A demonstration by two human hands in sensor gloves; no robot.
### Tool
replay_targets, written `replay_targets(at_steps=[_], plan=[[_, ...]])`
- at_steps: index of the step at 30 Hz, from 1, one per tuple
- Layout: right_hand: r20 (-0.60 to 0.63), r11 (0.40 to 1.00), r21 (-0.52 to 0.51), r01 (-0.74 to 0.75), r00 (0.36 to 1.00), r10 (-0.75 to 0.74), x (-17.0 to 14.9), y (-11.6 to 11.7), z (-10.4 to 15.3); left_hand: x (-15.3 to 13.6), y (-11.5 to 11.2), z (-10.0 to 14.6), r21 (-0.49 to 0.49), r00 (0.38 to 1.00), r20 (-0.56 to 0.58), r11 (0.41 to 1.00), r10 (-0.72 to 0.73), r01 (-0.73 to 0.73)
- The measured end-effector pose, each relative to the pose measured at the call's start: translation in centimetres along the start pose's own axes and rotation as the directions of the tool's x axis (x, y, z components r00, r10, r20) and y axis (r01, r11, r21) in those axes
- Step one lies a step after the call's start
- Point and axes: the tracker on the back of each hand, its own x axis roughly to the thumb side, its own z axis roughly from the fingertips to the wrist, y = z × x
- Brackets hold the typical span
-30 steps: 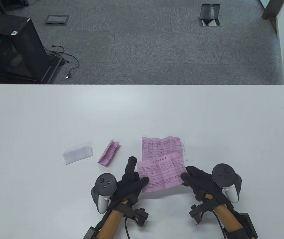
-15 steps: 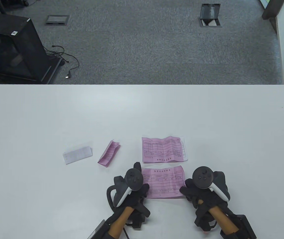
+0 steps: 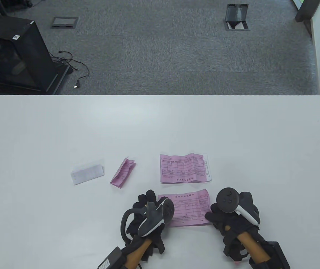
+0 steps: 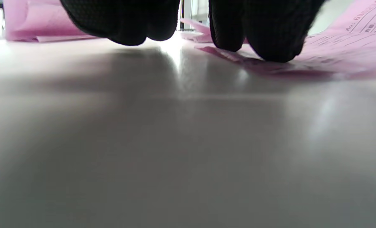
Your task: Unfold folded invoices and stack
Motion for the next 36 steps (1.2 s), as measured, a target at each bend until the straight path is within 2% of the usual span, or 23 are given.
replay_targets(at_steps=[3, 4, 7, 8, 9, 10, 12, 16, 22, 27, 36], plan=[[-0.018, 0.999, 0.016, -0.040, 0.999, 0.041, -0.4, -0.5, 0.2, -0.9, -0.2, -0.1, -0.049, 0.996, 0.028, 0.996, 0.082, -0.081], [-0.034, 0.996, -0.019, -0.090, 0.995, 0.090, -0.5, -1.1, 0.5, -1.2, -0.3, -0.1, -0.069, 0.995, 0.038, 0.993, 0.095, -0.092], [-0.069, 0.966, -0.187, -0.179, 0.983, 0.169, -0.4, -2.8, 1.7, -1.4, -0.3, -0.1, -0.096, 0.994, 0.048, 0.991, 0.102, -0.097], [-0.053, 0.942, -0.275, -0.192, 0.981, 0.184, 0.0, -3.5, 2.3, -1.4, -0.3, -0.1, -0.089, 0.994, 0.048, 0.992, 0.099, -0.094], [-0.039, 0.932, -0.308, -0.191, 0.981, 0.188, 0.2, -3.6, 2.5, -1.3, -0.3, -0.1, -0.089, 0.994, 0.050, 0.992, 0.093, -0.089], [0.008, 0.911, -0.372, -0.178, 0.981, 0.195, 1.0, -3.8, 3.0, -1.3, -0.3, -0.1, -0.090, 0.995, 0.051, 0.992, 0.088, -0.084], [0.105, 0.893, -0.422, -0.157, 0.970, 0.220, 2.9, -3.3, 3.4, -1.2, -0.4, -0.1, -0.081, 0.995, 0.052, 0.993, 0.088, -0.083], [0.213, 0.892, -0.384, -0.238, 0.918, 0.336, 6.4, -1.0, 2.8, -1.1, -0.4, 0.0, -0.087, 0.995, 0.055, 0.993, 0.087, -0.082], [0.254, 0.870, -0.312, -0.381, 0.849, 0.463, 10.4, 2.4, 0.7, -1.1, -0.4, 0.1, -0.101, 0.995, 0.058, 0.992, 0.080, -0.074], [0.252, 0.870, -0.274, -0.410, 0.843, 0.476, 11.4, 3.7, -0.6, -1.1, -0.4, 0.1, -0.109, 0.995, 0.059, 0.991, 0.080, -0.073], [0.220, 0.863, -0.265, -0.431, 0.844, 0.489, 10.7, 4.9, -1.6, -1.1, -0.5, 0.1, -0.117, 0.995, 0.053, 0.990, 0.080, -0.073]])
